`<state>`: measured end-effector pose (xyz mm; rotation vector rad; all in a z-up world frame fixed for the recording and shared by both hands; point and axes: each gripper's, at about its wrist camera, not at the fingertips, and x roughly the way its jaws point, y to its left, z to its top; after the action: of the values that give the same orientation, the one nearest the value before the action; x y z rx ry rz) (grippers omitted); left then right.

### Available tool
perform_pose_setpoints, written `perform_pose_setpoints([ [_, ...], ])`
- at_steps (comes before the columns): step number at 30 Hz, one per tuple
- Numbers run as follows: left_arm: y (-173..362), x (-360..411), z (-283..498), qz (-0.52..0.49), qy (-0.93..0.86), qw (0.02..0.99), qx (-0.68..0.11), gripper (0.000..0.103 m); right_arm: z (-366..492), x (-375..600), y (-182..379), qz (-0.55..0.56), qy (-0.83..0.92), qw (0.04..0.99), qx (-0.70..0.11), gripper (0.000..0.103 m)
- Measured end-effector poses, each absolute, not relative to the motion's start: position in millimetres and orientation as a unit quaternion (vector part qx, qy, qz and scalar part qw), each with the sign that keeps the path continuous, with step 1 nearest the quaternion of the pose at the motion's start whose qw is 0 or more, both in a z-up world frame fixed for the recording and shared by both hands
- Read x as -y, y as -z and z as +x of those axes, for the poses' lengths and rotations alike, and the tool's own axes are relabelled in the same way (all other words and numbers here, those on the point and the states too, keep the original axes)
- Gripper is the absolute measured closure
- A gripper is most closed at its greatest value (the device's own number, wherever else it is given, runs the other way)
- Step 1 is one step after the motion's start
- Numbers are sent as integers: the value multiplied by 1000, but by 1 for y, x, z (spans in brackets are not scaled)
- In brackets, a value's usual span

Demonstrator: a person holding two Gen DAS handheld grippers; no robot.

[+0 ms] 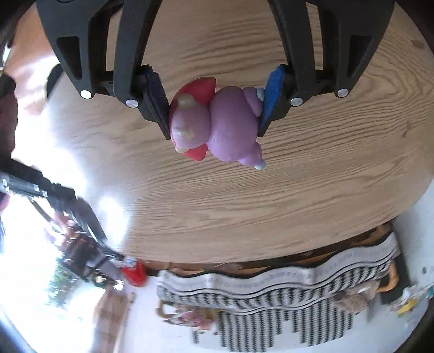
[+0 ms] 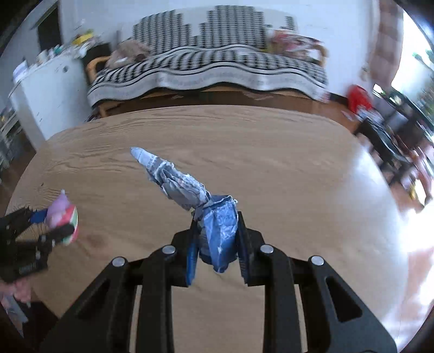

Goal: Collect trash
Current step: 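Carry the toy and wrapper over the black bin and open both tools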

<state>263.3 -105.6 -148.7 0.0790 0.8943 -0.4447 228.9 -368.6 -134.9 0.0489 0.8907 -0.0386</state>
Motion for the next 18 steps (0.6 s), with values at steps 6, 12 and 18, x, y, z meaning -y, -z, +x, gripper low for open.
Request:
perform_pose_setpoints([
  [6, 126, 212, 222, 36, 297, 860, -414, 43, 124, 470, 127, 62, 109, 894, -430, 78],
  [12, 130, 330, 163, 55, 383, 825, -411, 43, 33, 553, 138, 121, 180, 878, -427, 78],
  [18, 163, 416, 108, 71, 447, 785, -424, 43, -32, 606, 167, 169, 232, 857, -427, 78],
])
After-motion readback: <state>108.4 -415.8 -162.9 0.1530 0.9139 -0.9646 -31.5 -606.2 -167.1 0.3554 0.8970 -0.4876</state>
